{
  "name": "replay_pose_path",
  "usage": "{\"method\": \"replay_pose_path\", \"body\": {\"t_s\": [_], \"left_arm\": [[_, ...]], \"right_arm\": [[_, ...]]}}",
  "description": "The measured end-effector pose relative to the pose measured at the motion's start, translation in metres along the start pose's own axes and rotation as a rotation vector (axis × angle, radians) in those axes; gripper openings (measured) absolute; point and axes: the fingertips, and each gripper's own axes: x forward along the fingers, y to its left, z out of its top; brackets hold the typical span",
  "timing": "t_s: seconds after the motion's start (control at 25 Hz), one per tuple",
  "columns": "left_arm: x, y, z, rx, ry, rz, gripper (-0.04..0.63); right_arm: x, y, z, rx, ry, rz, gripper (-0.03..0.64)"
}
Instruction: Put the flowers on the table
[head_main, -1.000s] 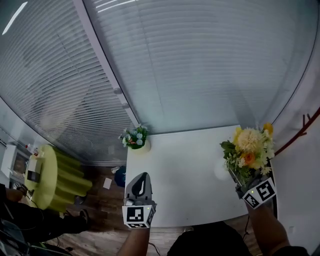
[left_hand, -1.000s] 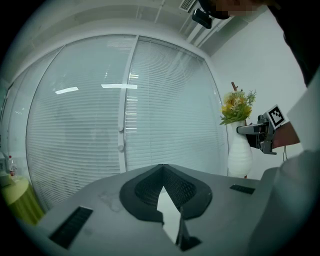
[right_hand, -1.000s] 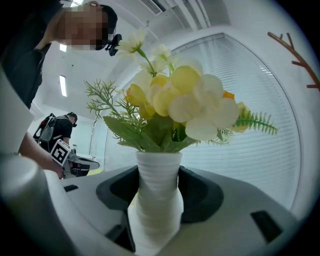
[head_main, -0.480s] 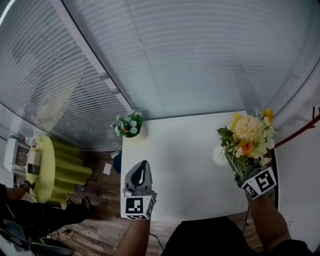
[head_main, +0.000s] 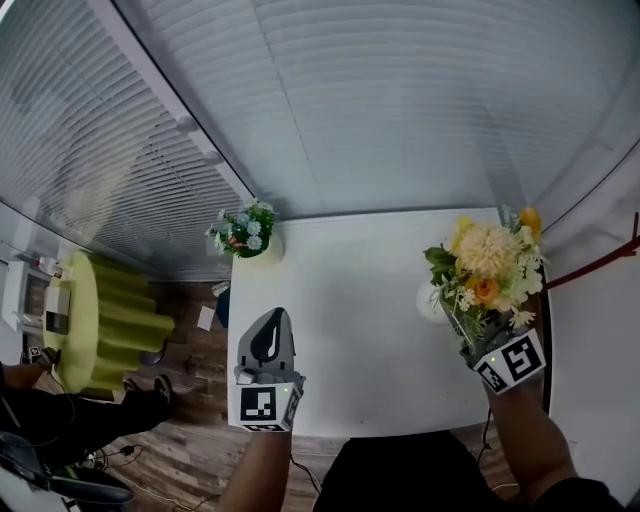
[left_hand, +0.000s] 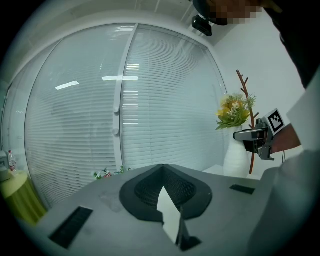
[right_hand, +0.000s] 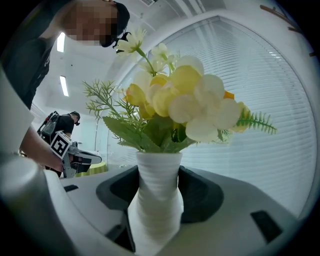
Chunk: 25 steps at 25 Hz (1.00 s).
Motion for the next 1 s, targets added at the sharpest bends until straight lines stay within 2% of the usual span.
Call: {"method": "replay_pose_path", "body": {"t_s": [0.36,0.52,0.72,1.0], "left_arm": [[0.008,0.010,-0.022,0.005,0.019,0.006,0.004],[0.002,0.006,-0.010,-0.037,0.024,0.012,0.005],[-0.004,0.008,-0.012,-0.015,0.040,0.003,0.005],[-0.006,0.013,-0.022,-0.032,0.066,0.005,0.005]], "right_arm": [[0.018,0.000,-0.031,-0.003,0.036,0.008,0.255],[0.016,0.005,-0.022,-0.025,0.056,0.014,0.255],[0.019,0.008,-0.024,-0.032,0.079,0.014,0.255],[0.024,0.010,-0.043,-0.028,0.104,0.004,0.255]]}}
